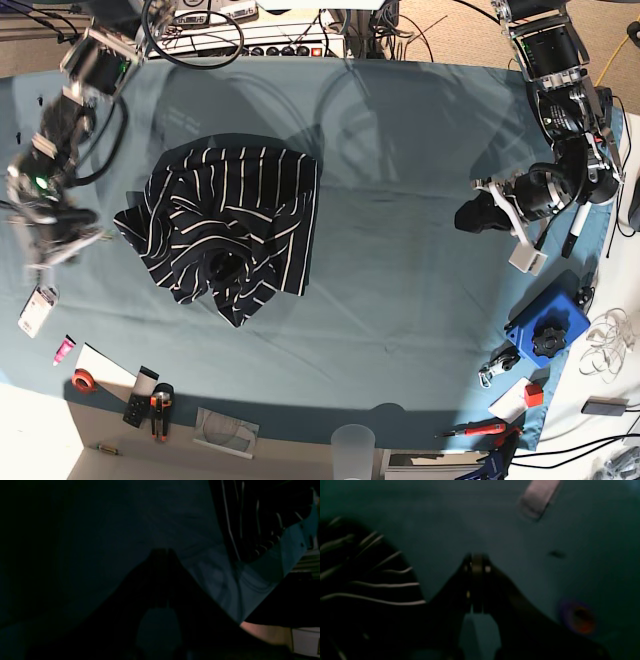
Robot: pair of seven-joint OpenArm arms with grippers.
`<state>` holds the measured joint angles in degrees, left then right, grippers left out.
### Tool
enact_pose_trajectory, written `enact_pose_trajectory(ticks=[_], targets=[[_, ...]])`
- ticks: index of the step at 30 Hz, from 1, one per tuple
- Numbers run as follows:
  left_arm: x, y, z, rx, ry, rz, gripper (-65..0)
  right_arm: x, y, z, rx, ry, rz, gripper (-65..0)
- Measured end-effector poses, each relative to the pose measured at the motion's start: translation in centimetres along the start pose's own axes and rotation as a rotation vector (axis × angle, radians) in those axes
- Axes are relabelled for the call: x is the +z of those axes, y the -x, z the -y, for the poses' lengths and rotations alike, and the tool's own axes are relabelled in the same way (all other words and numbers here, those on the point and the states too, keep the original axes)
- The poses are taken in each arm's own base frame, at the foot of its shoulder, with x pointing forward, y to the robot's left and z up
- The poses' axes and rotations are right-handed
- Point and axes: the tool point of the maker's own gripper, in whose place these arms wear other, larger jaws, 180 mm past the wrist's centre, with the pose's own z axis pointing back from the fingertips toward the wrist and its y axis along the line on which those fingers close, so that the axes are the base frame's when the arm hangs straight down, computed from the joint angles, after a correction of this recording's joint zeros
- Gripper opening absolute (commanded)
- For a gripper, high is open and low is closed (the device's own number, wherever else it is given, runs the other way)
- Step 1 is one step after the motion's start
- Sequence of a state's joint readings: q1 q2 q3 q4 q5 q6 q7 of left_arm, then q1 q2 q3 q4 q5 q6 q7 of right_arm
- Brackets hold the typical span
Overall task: Layout the t-shirt on the table in an organized manner, then fold the t-shirt properly
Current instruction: 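Grasp the bundled shirt with the right gripper and drag it across the table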
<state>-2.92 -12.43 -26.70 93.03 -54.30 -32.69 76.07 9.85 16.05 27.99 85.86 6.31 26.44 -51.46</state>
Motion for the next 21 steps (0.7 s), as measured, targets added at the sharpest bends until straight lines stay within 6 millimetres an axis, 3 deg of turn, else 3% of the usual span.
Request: enact_pose_trajectory(ticks=[2,5,9,13,18,21], targets=[[0.0,0.0,0.0,0.0,0.0,0.001,-65.0,-1.1,0.9,-2.5,-0.016,-0.115,-0.017,-65.0],[0.0,-0.3,0.4,-0.007,0.021,0.014,-65.0,-1.2,1.1,-7.0,0.048,-0.29,-0.018,-65.0],[0.0,-0.4,0.6,-0.021,0.031,0.024,-65.0,-0.4,2.9,-12.3,0.151,-0.473,-0.138,-65.0],[0.0,-1.0,0.6,-0.02,0.032,0.052,-65.0,0.7,5.1,-15.7,0.212,-0.589,-0.24,-65.0],[0.0,-1.0,0.6,-0.02,0.031,0.054,-65.0,5.0,6.1,-19.3,0.253,-0.785,-0.276,-65.0],[0.0,-1.1,0.6,-0.02,0.032,0.064,-65.0,8.1,3.5,-21.5,0.254,-0.898,-0.145,-65.0]])
